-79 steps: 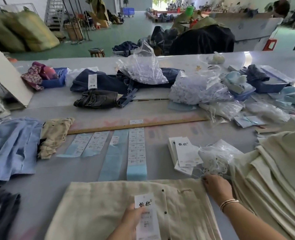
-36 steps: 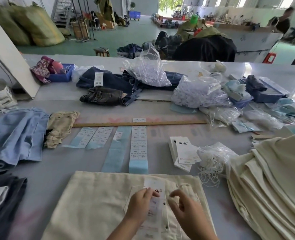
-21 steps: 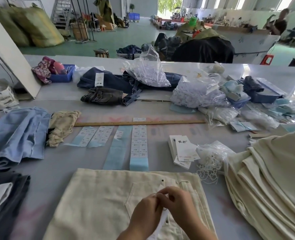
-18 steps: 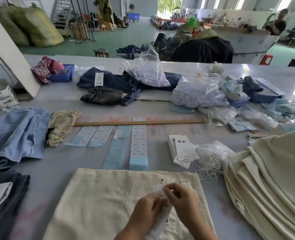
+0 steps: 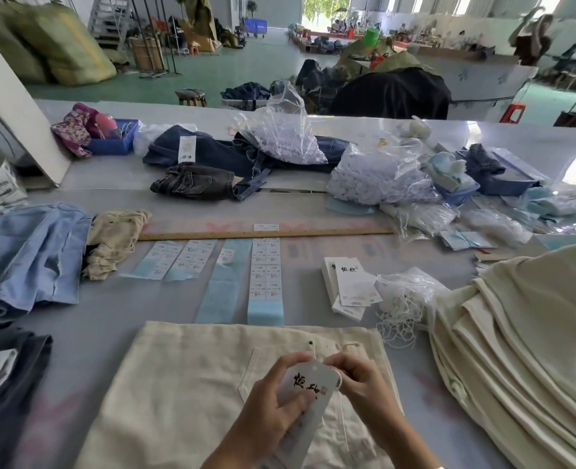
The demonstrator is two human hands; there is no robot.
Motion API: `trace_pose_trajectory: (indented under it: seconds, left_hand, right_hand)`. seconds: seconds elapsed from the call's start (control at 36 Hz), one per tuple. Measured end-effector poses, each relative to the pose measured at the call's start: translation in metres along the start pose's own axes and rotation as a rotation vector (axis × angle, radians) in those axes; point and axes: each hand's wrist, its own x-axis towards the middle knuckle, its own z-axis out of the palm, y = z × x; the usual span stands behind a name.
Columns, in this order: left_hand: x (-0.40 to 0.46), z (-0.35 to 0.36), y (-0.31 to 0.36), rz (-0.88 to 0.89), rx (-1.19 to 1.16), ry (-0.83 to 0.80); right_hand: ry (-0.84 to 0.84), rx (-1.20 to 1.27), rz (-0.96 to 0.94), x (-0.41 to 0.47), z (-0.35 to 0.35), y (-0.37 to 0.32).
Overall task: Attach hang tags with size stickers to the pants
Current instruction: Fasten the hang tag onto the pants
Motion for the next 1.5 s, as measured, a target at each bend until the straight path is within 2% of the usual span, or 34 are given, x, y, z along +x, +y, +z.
trace_pose_trajectory:
  seconds: [0.86,1.06,1.11,1.22,1.5]
  left_hand:
    - [0.001,0.001,-0.005,-0.016,-0.020,-0.010]
    - [0.001,0.001,-0.007,0.048,0.077,0.008]
    - [0.001,0.003,-0.009,0.085,0.127,0.046]
    - [0.002,0.005,-0.015,0.180,0.340,0.224]
    - [0.006,0.011,-0.036,0.309,0.583,0.477]
  right_hand:
    - [-0.058,0.229,0.084,-0.010,0.012,0.008]
    - [-0.025,0.254,0.127,-0.011,0.014,0.011]
    - [-0.022,0.239,0.124,-0.011,0.014,0.011]
    - [-0.028,0.172,0.102,-0.011,0.014,0.014]
    - [0.006,0.008,0.166,-0.011,0.024,0.027]
